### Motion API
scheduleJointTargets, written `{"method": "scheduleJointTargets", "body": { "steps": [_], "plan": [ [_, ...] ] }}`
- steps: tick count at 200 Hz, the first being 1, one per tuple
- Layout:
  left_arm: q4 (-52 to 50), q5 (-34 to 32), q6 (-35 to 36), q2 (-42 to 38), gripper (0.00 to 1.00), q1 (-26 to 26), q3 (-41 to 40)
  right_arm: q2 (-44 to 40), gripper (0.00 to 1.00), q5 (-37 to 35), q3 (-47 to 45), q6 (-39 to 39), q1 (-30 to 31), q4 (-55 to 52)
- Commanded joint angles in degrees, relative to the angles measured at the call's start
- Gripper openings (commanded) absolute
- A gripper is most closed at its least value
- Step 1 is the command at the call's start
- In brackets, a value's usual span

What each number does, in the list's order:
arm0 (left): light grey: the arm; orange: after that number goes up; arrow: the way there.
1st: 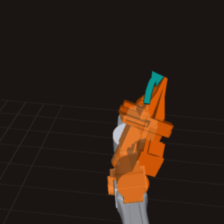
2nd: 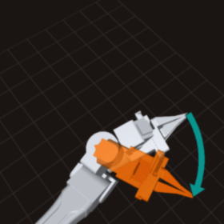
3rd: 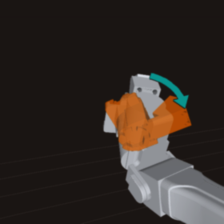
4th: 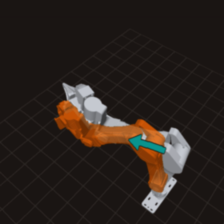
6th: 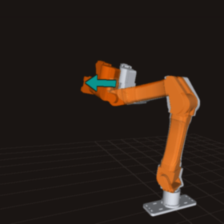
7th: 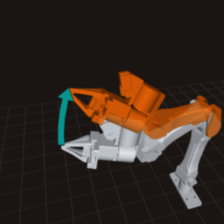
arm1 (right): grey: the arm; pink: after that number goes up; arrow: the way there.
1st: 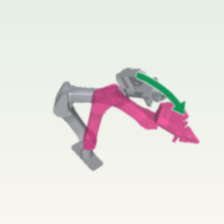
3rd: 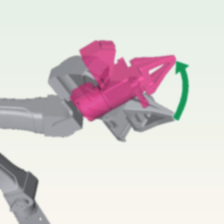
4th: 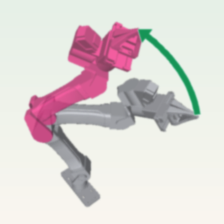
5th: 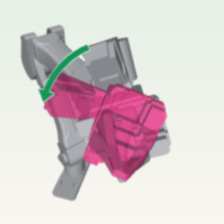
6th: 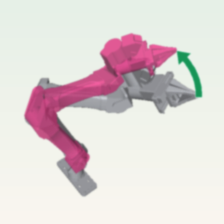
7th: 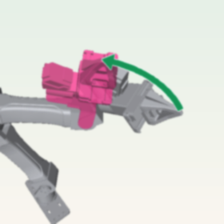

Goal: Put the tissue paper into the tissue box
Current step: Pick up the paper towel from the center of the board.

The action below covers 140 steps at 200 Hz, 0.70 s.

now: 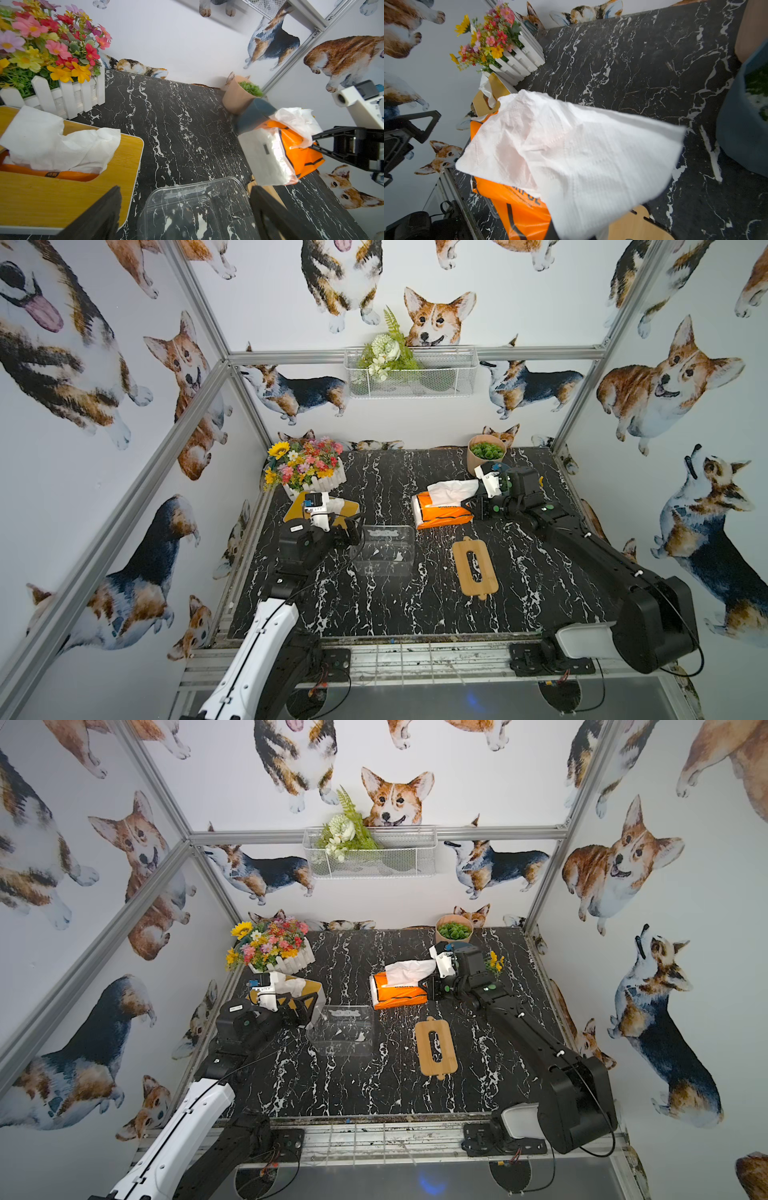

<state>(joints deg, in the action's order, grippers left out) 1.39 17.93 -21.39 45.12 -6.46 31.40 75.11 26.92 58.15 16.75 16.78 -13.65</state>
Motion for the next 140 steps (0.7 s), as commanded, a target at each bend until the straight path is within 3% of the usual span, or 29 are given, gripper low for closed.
{"method": "scheduleJointTargets", "body": {
  "steps": [1,76,140],
  "plan": [
    [1.4,-0.1,-0.6,-0.2,1.00,0.0,-0.5,-2.1,0.00,0.1,0.5,3.7,2.3,2.2],
    [2.2,0.0,-11.0,0.3,1.00,0.0,-3.3,-2.4,0.00,-7.4,-3.2,11.9,15.9,10.1],
    [7.3,5.4,-19.3,5.5,1.00,0.4,-5.1,-2.7,0.00,-10.3,-8.2,17.0,19.3,17.8]
  ]
}}
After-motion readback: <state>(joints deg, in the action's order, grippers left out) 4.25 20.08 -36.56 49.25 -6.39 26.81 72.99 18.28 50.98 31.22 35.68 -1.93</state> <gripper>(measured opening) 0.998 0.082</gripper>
